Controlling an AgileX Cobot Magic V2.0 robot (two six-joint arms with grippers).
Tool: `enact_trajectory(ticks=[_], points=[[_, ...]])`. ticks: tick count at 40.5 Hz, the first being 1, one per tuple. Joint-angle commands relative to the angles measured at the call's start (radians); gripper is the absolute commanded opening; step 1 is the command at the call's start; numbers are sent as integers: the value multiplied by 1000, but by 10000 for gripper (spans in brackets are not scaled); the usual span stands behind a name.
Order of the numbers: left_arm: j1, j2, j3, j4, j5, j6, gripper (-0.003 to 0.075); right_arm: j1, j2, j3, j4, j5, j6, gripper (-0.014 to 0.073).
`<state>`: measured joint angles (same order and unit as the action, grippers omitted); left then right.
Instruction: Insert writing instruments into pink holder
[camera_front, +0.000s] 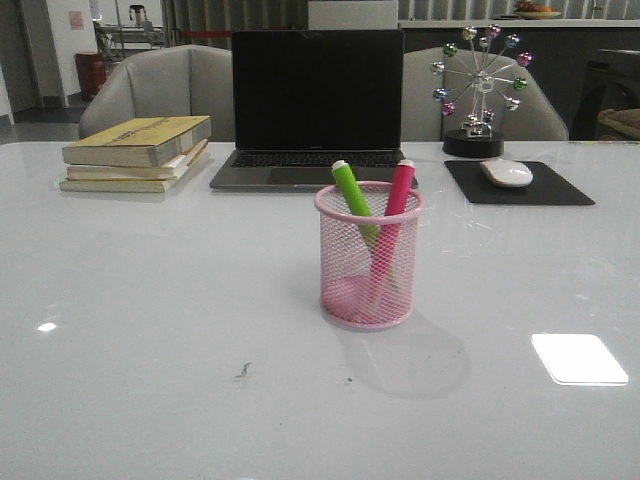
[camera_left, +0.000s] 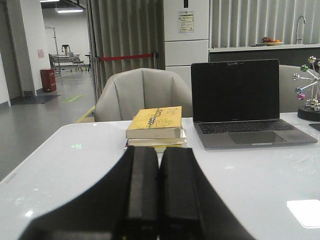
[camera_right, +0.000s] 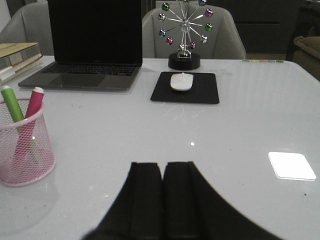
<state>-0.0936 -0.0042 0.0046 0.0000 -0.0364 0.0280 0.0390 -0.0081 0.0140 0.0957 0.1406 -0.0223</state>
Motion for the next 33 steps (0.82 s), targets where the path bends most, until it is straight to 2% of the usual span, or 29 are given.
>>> enact_trajectory(ticks=[1,33], points=[[-5,-20,5,-7,-89,-9,91,-7,-22,11,16,-182,-3,56],[-5,-20,5,-7,-89,-9,91,-7,-22,10,16,-202,-3,56]])
